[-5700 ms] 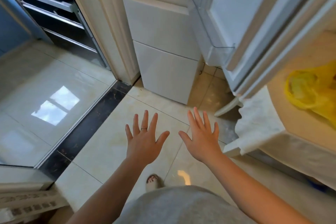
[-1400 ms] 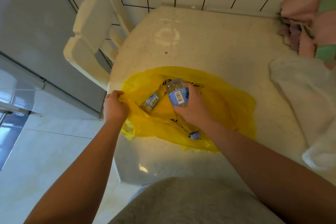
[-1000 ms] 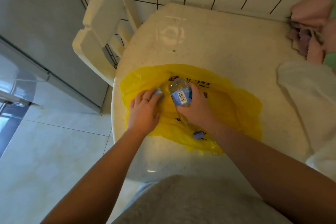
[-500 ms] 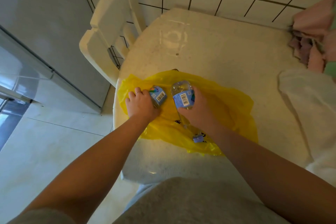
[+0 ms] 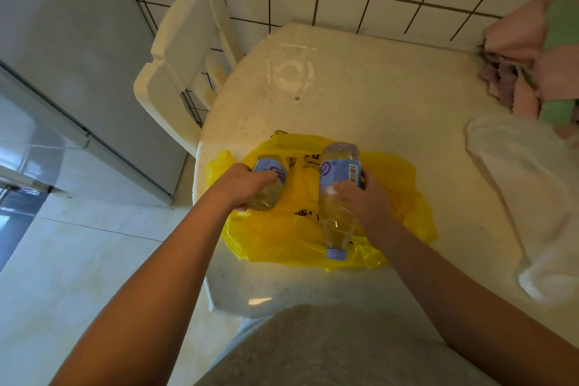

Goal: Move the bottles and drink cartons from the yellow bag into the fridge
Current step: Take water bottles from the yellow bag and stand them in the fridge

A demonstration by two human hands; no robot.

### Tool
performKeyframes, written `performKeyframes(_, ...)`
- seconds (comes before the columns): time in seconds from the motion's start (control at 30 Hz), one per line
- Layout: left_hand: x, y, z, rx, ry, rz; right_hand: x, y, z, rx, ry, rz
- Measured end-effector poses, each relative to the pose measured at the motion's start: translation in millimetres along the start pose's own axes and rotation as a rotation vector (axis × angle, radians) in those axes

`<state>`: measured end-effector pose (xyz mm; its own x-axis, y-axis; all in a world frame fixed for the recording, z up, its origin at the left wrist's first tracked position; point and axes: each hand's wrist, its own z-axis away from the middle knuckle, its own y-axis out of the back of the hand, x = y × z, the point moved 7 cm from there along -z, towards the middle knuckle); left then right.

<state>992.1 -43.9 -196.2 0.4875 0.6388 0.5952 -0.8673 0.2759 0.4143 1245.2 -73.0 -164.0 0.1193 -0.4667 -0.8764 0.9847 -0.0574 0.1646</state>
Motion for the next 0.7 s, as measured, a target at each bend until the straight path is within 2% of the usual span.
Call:
performKeyframes(0.2,-9,-21,21,-0.251,0.220,0.391,12,3,21,-0.036,-0.093,-0.260)
performKeyframes(0.3,-6,-25,23,-0.279,0.234,0.566,17,2,30,-0.039,-0.114,-0.377)
performKeyframes(0.43,1,-30,35,-0.368,0.206,0.671,21,-6,40,-0.110,-0.180,-0.471)
performKeyframes(0.7,-17,-59,107,-0.560,0.234,0.929,28,-3,57,-0.209,-0.316,-0.613)
